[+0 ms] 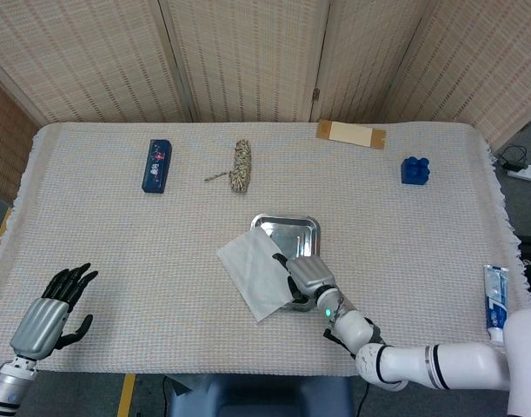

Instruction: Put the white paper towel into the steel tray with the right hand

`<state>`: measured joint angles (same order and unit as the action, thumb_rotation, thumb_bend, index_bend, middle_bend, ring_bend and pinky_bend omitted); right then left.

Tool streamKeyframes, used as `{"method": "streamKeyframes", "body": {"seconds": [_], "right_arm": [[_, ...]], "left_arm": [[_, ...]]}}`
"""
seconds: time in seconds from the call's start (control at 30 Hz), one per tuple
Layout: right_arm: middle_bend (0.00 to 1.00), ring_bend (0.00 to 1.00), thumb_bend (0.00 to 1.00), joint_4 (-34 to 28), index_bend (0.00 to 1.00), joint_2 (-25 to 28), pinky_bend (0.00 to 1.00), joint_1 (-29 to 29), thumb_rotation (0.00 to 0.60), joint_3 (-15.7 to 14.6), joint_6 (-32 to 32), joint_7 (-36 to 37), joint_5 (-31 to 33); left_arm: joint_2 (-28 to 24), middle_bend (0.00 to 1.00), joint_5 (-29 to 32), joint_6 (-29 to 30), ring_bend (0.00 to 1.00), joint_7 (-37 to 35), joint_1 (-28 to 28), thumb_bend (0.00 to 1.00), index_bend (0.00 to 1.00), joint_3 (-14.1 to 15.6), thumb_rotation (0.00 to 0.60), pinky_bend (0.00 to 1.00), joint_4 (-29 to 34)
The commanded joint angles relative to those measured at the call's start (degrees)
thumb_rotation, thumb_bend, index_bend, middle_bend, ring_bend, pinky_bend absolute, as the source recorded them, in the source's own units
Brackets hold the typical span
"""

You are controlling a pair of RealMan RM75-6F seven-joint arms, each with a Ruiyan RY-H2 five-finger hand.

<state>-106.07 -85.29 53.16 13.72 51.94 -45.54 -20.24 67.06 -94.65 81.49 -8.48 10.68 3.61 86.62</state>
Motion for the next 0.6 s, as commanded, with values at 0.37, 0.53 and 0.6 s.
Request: {"method": "streamKeyframes", "body": {"seconds": [0.37, 0.53, 0.6], "right_arm": [[1.0, 1.0, 1.0, 11.43, 0.16, -5.28, 1.0, 5.24, 0.6, -0.98, -8.19, 10.07, 6.43], [1.0, 1.0, 1.0, 14.7, 0.16, -6.9, 1.0, 6.0, 0.6, -2.35, -9.73, 12.75, 5.6], [1.0, 1.0, 1.0, 15.43, 0.16, -7.23, 1.0, 6.25, 0.6, -2.88, -10.01, 13.47, 5.46]], "left_arm": [[0.2, 0.0, 1.0, -0.4, 0.0, -0.01, 0.0, 0.53, 0.0, -0.45, 0.6, 0.0, -0.4], [0.02, 0.0, 1.41, -0.02, 0.0, -0.38, -0.19, 0.53, 0.0, -0.75, 0.6, 0.0, -0.45], [-0.01, 0.0, 1.38, 0.11, 0.0, -0.36, -0.24, 0.53, 0.0, -0.79, 0.6, 0.0, -0.43]]}}
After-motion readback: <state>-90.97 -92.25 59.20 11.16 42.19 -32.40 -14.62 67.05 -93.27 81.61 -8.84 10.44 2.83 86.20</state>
